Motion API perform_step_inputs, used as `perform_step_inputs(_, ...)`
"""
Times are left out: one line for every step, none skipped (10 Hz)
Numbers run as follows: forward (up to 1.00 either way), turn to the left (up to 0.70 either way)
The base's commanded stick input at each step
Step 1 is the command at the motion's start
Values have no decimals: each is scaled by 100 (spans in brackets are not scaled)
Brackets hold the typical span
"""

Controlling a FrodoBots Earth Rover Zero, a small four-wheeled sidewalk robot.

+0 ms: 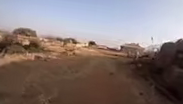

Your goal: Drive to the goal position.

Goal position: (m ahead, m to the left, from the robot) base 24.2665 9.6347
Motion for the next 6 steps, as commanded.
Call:
perform_step_inputs(70, 0)
perform_step_inputs(70, 0)
perform_step_inputs(70, 0)
perform_step_inputs(70, 0)
perform_step_inputs(70, 0)
perform_step_inputs(70, 0)
